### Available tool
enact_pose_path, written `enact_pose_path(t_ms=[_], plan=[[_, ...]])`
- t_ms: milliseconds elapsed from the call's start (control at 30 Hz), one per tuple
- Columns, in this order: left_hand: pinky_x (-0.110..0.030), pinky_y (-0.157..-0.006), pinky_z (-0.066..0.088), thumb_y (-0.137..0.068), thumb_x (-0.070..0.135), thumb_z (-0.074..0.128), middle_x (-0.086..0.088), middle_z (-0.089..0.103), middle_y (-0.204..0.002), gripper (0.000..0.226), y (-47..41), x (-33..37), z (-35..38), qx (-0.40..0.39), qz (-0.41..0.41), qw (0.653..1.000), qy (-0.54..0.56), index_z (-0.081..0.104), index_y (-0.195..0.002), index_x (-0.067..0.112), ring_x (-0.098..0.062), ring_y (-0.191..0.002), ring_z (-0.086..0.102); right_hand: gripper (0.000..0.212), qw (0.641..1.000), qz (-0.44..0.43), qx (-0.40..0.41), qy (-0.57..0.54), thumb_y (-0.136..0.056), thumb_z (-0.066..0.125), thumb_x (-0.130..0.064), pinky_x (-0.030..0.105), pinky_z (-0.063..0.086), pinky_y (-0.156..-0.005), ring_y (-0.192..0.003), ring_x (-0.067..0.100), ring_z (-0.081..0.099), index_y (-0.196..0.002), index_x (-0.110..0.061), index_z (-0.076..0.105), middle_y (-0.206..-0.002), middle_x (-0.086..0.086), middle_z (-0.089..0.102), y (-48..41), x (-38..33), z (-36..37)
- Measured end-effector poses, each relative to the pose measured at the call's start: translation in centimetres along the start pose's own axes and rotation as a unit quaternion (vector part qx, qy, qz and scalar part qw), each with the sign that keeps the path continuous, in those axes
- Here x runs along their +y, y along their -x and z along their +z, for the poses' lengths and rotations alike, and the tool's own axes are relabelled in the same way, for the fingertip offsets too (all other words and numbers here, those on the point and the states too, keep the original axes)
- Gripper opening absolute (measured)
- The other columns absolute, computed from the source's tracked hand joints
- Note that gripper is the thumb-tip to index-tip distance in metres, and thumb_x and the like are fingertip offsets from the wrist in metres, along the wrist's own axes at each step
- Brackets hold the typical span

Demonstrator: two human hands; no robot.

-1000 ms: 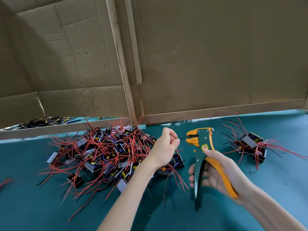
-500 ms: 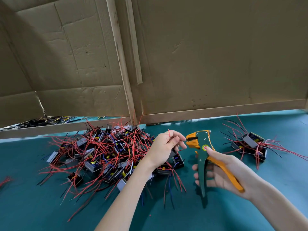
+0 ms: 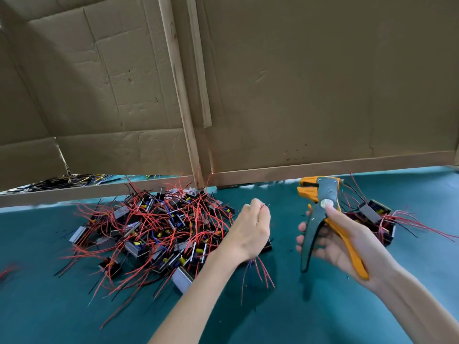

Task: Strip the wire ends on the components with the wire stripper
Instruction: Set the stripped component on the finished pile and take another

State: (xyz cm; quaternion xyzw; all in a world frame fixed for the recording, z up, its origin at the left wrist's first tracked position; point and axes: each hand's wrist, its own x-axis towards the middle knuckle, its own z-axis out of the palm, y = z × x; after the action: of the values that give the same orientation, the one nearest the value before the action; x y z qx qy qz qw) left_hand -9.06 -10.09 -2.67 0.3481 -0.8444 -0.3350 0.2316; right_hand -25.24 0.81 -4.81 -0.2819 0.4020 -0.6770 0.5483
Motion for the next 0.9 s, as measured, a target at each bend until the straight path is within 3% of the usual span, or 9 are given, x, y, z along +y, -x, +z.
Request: enact_pose_path(t_ms=[133, 200, 267, 400, 467, 567, 667, 800, 900], plan=[[-0.024, -0.077, 0.031, -0.105, 0.030, 0.026, -0.001, 0.051, -0.093, 0.037, -0.9, -1.8, 0.7, -0.019, 0.002, 0.999, -0.040, 0.061, -0.100, 0.018, -0.014, -0.091, 0.049, 0.049, 0.999, 0.032, 0.015, 0.008, -0.081, 0.059, -0.042, 0.050, 0.057, -0.064, -0.073, 0.040, 0.068, -0.115, -0.008, 0.051, -0.085, 0.026, 0.067, -0.7, 1.2, 0.2], [-0.010, -0.074, 0.033, -0.105, 0.026, 0.032, 0.005, 0.048, -0.088, 0.035, -1.1, -2.4, 0.8, -0.018, 0.021, 0.999, -0.032, 0.064, -0.115, 0.016, -0.005, -0.082, 0.051, 0.055, 0.999, 0.040, 0.019, 0.010, -0.076, 0.064, -0.044, 0.051, 0.057, -0.064, -0.072, 0.041, 0.068, -0.115, -0.007, 0.051, -0.085, 0.026, 0.068, -1.0, 1.5, 0.1], [-0.007, -0.068, 0.034, -0.103, 0.020, 0.043, 0.007, 0.047, -0.080, 0.031, -1.2, -2.8, 0.9, 0.002, 0.030, 1.000, 0.000, 0.061, -0.127, 0.015, -0.002, -0.069, 0.053, 0.056, 0.999, 0.041, 0.018, 0.012, -0.075, 0.067, -0.044, 0.052, 0.057, -0.065, -0.073, 0.042, 0.068, -0.114, -0.006, 0.052, -0.085, 0.026, 0.068, -1.2, 1.7, -0.1], [-0.011, -0.056, 0.041, -0.093, 0.014, 0.061, 0.003, 0.064, -0.067, 0.024, -1.1, -3.2, 0.9, 0.057, 0.010, 0.990, 0.126, 0.069, -0.116, 0.011, -0.005, -0.048, 0.054, 0.052, 0.999, 0.045, 0.007, 0.006, -0.082, 0.063, -0.045, 0.052, 0.057, -0.068, -0.076, 0.042, 0.068, -0.116, -0.007, 0.051, -0.088, 0.027, 0.068, -1.3, 1.8, -0.5], [-0.012, -0.062, 0.041, -0.097, 0.019, 0.056, 0.004, 0.061, -0.068, 0.023, -1.0, -3.1, 1.0, 0.081, 0.023, 0.991, 0.104, 0.071, -0.112, 0.011, -0.007, -0.058, 0.053, 0.053, 0.999, 0.047, 0.007, 0.005, -0.079, 0.064, -0.044, 0.053, 0.057, -0.067, -0.075, 0.043, 0.068, -0.114, -0.006, 0.052, -0.087, 0.027, 0.068, -1.3, 1.8, -0.5], [-0.006, -0.078, 0.030, -0.105, 0.024, 0.035, 0.003, 0.051, -0.099, 0.035, -0.9, -2.9, 1.1, 0.070, 0.047, 0.996, 0.011, 0.057, -0.130, 0.013, -0.008, -0.096, 0.049, 0.052, 0.999, 0.046, 0.006, 0.008, -0.078, 0.065, -0.043, 0.053, 0.057, -0.067, -0.074, 0.043, 0.068, -0.112, -0.006, 0.052, -0.087, 0.028, 0.068, -1.2, 1.7, -0.3], [-0.008, -0.082, 0.027, -0.105, 0.014, 0.032, 0.004, 0.040, -0.099, 0.040, -1.0, -2.8, 0.9, 0.042, 0.050, 0.998, 0.014, 0.041, -0.144, 0.012, -0.010, -0.097, 0.042, 0.054, 0.999, 0.051, 0.001, 0.016, -0.076, 0.066, -0.043, 0.052, 0.057, -0.066, -0.073, 0.042, 0.068, -0.112, -0.006, 0.052, -0.086, 0.027, 0.068, -1.0, 1.6, 0.0], [-0.006, -0.078, 0.038, -0.093, 0.009, 0.060, 0.006, 0.061, -0.084, 0.026, -1.0, -2.1, -0.5, 0.114, 0.085, 0.986, 0.083, 0.069, -0.117, 0.015, -0.006, -0.081, 0.058, 0.039, 0.998, 0.040, -0.037, 0.036, -0.081, 0.068, -0.026, 0.051, 0.056, -0.068, -0.075, 0.042, 0.066, -0.111, -0.006, 0.055, -0.090, 0.028, 0.066, -0.2, 1.4, 0.3], [-0.020, -0.077, 0.052, -0.080, 0.007, 0.074, 0.003, 0.075, -0.082, 0.014, -1.0, -1.6, -1.6, 0.153, 0.079, 0.963, 0.206, 0.077, -0.091, 0.016, -0.006, -0.076, 0.066, 0.046, 0.995, 0.025, -0.063, 0.076, -0.072, 0.079, -0.010, 0.050, 0.056, -0.070, -0.077, 0.041, 0.066, -0.113, 0.000, 0.058, -0.092, 0.028, 0.065, 0.4, 1.3, 0.5]])
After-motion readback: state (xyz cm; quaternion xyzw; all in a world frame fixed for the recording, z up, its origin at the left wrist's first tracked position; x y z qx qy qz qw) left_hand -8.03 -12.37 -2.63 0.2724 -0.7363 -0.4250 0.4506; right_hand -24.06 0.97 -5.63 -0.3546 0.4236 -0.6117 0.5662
